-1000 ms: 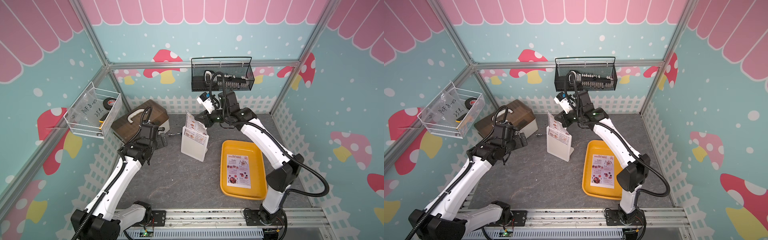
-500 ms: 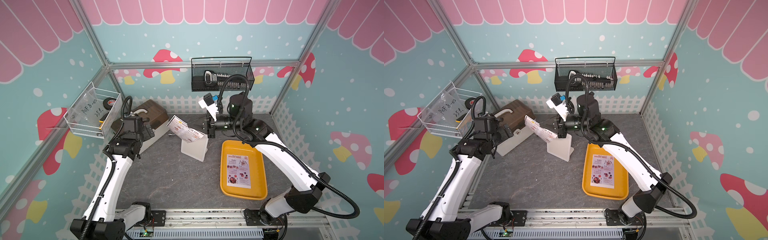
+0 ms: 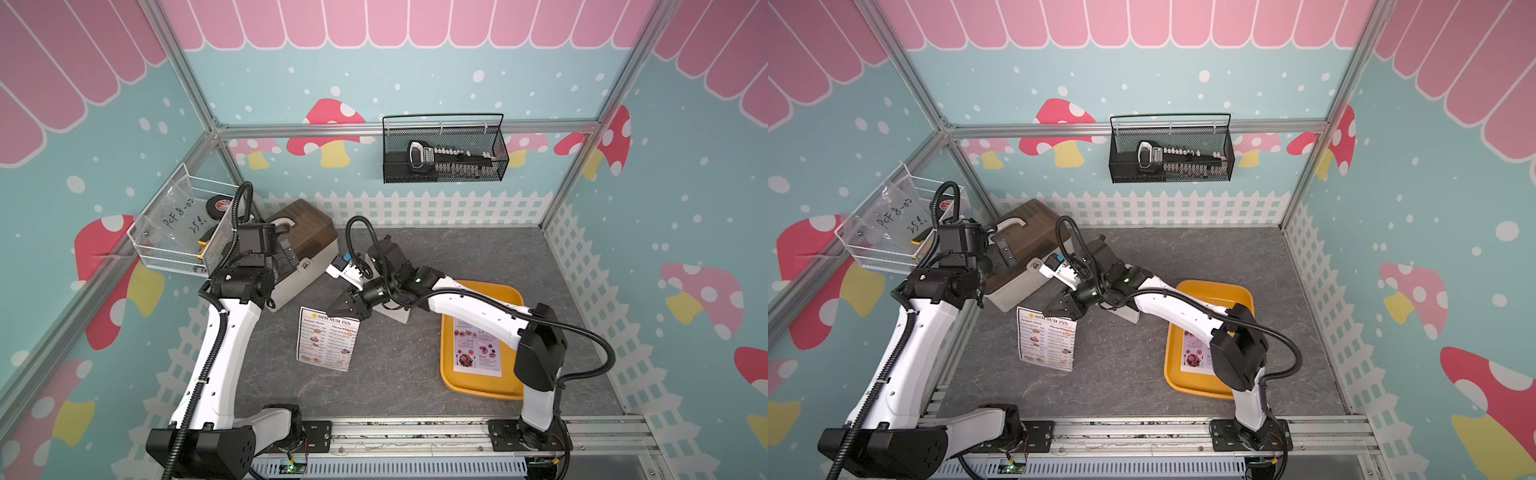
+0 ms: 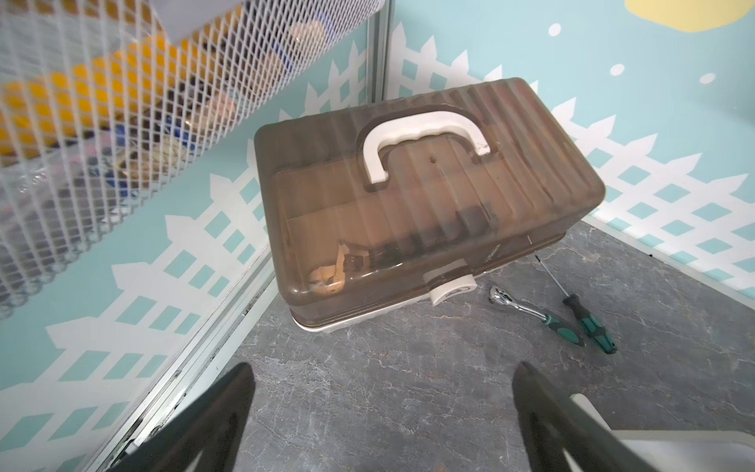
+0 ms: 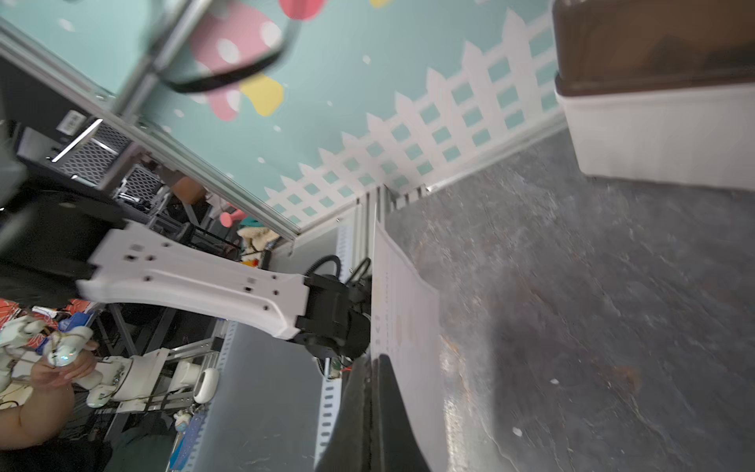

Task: Replace the menus in the menu holders
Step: Place the menu at the center of the board.

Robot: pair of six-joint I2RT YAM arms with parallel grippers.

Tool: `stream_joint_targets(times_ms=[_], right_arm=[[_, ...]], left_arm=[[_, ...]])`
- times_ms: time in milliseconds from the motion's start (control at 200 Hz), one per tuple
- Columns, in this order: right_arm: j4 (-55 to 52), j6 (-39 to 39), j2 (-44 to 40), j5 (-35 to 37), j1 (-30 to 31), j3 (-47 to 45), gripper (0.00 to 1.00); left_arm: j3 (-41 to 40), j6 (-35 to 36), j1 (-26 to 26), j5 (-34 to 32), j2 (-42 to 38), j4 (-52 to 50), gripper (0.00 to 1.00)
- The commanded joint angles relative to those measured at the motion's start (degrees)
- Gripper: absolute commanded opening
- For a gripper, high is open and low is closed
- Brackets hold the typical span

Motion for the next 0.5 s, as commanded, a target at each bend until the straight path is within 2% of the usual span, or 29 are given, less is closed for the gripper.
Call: stream_joint_targets(times_ms=[0,150,255,360,415,495], right_arm=[[-7.0,-3.6,6.7,6.7,-0.4,6.2,0.0],[-16.4,-10.5,14.3,20.1,-0.2,13.5,0.0],[-17.7,-12.9,17.0,27.9,-0.2,15.2,0.0],[-17.2,-14.2,18.3,32.4,-0.2,16.3,0.0],[-16.7,-14.7,18.7,33.9,-0.2,16.6,0.05],[-16.8,-15.2,18.8,36.2,-0.2,17.7,0.22]], left_arm=[[0.5,0.7,0.7,-1.5,0.0,-1.4,0.99],[0.0,0.7,0.8,-1.2,-0.2,-1.1,0.99],[-0.4,0.6,0.8,-0.5,-0.4,-0.6,0.99],[-1.1,0.5,0.8,0.0,-0.6,0.2,0.99],[-1.4,0.5,0.8,0.2,-0.5,0.5,0.99],[-1.8,0.2,0.7,0.7,-0.5,0.7,0.99]])
